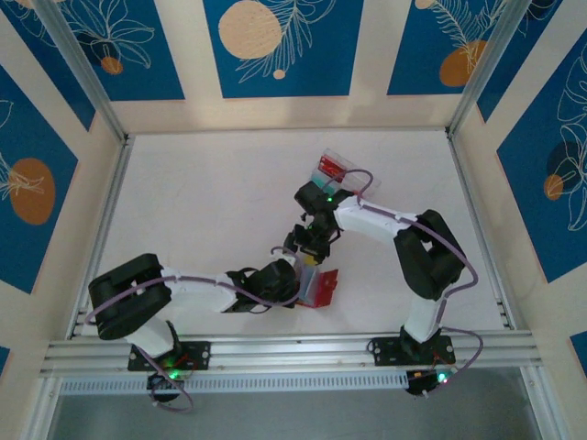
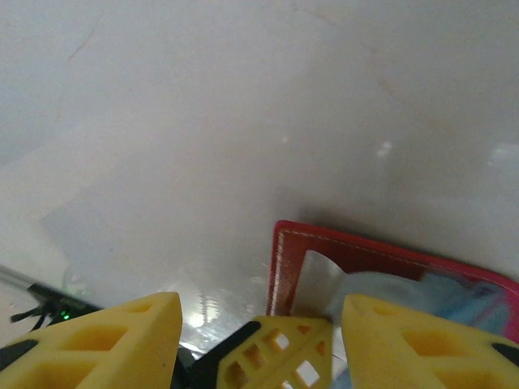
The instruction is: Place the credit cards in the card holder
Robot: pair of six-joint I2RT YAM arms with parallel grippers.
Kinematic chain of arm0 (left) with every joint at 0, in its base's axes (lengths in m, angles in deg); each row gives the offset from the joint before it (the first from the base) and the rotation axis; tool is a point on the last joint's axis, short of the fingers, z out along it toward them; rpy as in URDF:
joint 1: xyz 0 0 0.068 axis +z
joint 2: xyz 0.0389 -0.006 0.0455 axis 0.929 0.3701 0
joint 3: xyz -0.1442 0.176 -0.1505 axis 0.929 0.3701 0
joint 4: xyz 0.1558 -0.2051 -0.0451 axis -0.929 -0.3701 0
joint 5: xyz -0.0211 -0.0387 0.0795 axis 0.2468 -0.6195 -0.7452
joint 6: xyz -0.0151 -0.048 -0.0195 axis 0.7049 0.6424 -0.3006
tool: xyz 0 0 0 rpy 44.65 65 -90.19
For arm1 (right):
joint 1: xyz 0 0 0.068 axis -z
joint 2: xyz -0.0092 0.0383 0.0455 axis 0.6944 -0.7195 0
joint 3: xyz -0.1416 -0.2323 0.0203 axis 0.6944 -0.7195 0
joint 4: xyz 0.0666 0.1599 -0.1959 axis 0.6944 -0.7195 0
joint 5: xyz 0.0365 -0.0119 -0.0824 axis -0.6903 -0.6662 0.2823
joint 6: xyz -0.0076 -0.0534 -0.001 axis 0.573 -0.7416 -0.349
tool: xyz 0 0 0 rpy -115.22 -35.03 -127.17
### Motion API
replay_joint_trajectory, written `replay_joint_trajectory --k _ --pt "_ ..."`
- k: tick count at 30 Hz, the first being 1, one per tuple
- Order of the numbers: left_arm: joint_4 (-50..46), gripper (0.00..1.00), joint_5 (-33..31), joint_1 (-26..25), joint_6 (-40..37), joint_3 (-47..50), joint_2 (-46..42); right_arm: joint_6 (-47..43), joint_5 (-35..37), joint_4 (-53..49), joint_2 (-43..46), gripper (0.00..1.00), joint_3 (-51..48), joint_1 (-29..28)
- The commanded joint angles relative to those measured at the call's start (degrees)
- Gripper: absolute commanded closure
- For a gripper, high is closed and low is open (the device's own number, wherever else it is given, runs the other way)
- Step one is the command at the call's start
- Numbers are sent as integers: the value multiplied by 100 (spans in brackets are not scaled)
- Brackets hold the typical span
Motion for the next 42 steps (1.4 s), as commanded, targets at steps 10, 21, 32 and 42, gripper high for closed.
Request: replay_joint_trajectory --k 10,21,32,42 --pt "-558 100 -205 -28 139 133 17 -941 484 -1318 -172 46 152 -285" --pt "-697 100 -380 -46 272 157 -28 -1117 677 -1896 -283 47 291 -583" --pt "-835 100 -558 -54 445 179 -48 -1283 761 -2308 -166 51 223 -784" --pt "-1184 100 -856 -46 751 158 -113 -1314 590 -2309 38 55 33 -832"
